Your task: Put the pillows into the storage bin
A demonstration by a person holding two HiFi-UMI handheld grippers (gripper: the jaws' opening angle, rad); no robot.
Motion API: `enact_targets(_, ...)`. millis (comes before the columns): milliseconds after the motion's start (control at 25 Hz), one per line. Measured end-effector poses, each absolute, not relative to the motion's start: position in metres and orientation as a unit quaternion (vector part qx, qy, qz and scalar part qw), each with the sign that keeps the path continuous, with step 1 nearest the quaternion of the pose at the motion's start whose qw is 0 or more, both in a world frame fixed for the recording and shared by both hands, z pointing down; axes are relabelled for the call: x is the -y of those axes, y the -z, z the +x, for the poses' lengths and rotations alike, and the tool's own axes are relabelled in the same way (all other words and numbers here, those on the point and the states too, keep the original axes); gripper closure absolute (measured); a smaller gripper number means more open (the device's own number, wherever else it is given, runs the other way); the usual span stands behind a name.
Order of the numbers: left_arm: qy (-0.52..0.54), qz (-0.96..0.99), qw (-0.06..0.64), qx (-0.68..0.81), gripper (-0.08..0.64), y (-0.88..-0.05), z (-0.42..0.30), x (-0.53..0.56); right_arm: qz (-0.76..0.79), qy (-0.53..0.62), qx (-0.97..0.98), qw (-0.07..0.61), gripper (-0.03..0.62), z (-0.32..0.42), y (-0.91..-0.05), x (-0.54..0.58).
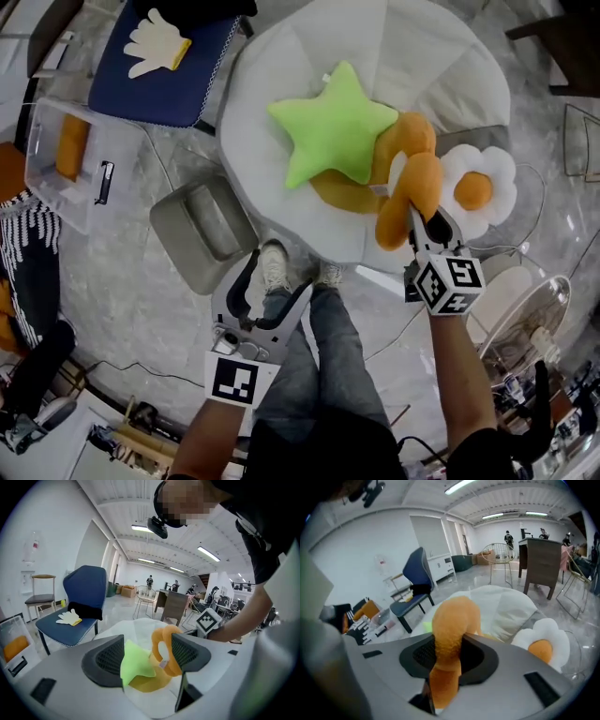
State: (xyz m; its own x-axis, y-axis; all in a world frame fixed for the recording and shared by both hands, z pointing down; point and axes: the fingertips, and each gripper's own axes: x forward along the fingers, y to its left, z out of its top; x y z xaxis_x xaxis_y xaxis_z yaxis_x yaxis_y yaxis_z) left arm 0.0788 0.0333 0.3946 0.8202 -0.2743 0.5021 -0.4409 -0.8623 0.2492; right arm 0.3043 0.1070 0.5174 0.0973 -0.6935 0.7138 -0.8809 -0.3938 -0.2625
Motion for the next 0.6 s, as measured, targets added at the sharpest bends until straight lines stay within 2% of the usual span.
enact_targets(160, -0.220, 0.936, 0.180, 0.206, 0.229, -0.389, 0.077, -0.038, 0.697, -0.392, 0.599, 0.035, 0.477, 0.275, -0.457, -0.098)
enact_targets(320, -0.212, 0.927, 0.197, 0.240, 0.229, -0.385, 0.036, -0.038, 0.672, -0.410, 0.615, -0.047, 0.477, 0.234, -0.419, -0.085)
enact_targets(400, -0.206, 0.919, 0.205, 0.268, 0.229, -0.388, 0.009, -0.034, 0.652, -0.412, 0.634, -0.056, 0.476, 0.207, -0.408, -0.072)
enact_targets(600, -0.211, 0.902, 0.208, 0.314, 0.229, -0.403, -0.067, -0.025, 0.604, -0.396, 0.692, -0.019, 0.474, 0.122, -0.406, -0.045)
